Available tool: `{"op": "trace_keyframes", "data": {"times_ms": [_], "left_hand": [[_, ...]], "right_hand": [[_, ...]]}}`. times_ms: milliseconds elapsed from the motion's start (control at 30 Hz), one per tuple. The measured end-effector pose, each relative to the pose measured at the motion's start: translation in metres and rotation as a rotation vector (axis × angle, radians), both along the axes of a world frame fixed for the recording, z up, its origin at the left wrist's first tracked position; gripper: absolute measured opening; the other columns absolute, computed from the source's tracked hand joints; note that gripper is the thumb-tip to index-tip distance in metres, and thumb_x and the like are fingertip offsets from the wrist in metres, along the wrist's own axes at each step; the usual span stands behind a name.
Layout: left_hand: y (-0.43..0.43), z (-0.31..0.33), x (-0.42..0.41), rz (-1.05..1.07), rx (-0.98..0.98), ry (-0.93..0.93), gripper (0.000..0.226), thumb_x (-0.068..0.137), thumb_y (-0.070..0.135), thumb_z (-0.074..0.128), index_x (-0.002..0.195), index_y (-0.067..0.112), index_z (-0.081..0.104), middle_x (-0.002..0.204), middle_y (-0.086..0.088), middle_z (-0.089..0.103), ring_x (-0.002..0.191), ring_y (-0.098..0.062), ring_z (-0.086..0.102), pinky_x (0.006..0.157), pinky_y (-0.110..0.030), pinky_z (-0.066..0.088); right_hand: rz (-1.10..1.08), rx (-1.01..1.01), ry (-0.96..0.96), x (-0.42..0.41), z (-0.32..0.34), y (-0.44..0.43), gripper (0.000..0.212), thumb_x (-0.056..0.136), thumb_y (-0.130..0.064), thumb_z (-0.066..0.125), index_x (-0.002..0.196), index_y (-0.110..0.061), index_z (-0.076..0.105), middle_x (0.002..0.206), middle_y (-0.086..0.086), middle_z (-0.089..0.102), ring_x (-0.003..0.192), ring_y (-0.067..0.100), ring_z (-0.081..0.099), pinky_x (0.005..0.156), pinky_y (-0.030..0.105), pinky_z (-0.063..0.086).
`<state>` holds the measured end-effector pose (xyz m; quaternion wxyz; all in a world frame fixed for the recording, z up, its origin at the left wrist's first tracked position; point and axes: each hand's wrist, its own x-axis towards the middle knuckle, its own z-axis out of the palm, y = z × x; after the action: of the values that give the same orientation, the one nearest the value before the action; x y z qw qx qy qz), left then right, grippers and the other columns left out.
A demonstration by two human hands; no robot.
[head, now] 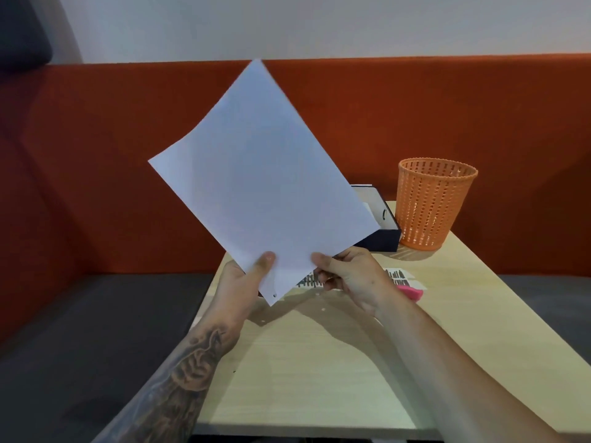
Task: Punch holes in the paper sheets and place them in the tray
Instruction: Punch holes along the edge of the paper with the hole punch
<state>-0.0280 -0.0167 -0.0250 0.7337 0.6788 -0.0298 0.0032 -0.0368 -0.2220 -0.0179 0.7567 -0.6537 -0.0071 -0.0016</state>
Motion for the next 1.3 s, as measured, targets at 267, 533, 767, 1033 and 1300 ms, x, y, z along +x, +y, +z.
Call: {"op": "trace_keyframes", "data": {"times_ms": [267, 533, 767, 1033, 1300], "left_hand": [[-0.002, 0.011, -0.003, -0.152, -0.312, -0.041, 0.054, 0.092, 0.049, 0.059, 0.126, 0.007, 0.063, 0.103, -0.013, 0.074, 0.077, -0.027, 0.070, 0.057, -0.039, 0.054], [-0.048, 0.005, -0.015, -0.119, -0.017, -0.019, 0.029, 0.085, 0.047, 0.071, 0.089, 0.019, 0.080, 0.091, -0.002, 0.080, 0.087, -0.023, 0.075, 0.078, -0.038, 0.061], [-0.079, 0.010, -0.004, 0.109, -0.171, 0.121, 0.043, 0.093, 0.047, 0.066, 0.114, 0.010, 0.073, 0.094, -0.008, 0.078, 0.079, -0.022, 0.075, 0.059, -0.028, 0.058], [-0.069, 0.005, -0.002, 0.115, -0.282, 0.154, 0.043, 0.090, 0.046, 0.070, 0.117, 0.013, 0.072, 0.102, -0.013, 0.079, 0.086, -0.036, 0.077, 0.058, -0.038, 0.062], [-0.069, 0.004, -0.007, 0.071, -0.238, 0.028, 0.006, 0.092, 0.022, 0.074, 0.091, 0.016, 0.075, 0.076, -0.005, 0.074, 0.060, -0.018, 0.066, 0.049, -0.026, 0.055]], "right_hand": [[-0.005, 0.153, -0.003, -0.002, 0.004, 0.003, 0.016, 0.092, -0.004, 0.071, 0.078, 0.004, 0.073, 0.065, 0.011, 0.067, 0.056, 0.015, 0.063, 0.050, 0.023, 0.051], [-0.044, 0.216, -0.057, 0.000, -0.002, 0.013, 0.017, 0.091, -0.013, 0.074, 0.083, 0.002, 0.077, 0.072, 0.013, 0.071, 0.065, 0.017, 0.066, 0.058, 0.024, 0.055], [-0.044, 0.195, -0.055, -0.002, -0.001, 0.014, 0.016, 0.094, -0.011, 0.071, 0.086, 0.002, 0.076, 0.071, 0.013, 0.071, 0.061, 0.019, 0.067, 0.054, 0.026, 0.053], [-0.201, 0.259, -0.026, 0.000, -0.001, -0.003, 0.004, 0.094, -0.012, 0.073, 0.094, -0.012, 0.076, 0.082, 0.006, 0.078, 0.064, 0.013, 0.070, 0.050, 0.024, 0.054], [-0.120, 0.201, -0.015, -0.005, -0.004, 0.007, 0.007, 0.094, -0.010, 0.071, 0.095, -0.005, 0.076, 0.072, 0.010, 0.071, 0.059, 0.017, 0.067, 0.052, 0.026, 0.052]]}}
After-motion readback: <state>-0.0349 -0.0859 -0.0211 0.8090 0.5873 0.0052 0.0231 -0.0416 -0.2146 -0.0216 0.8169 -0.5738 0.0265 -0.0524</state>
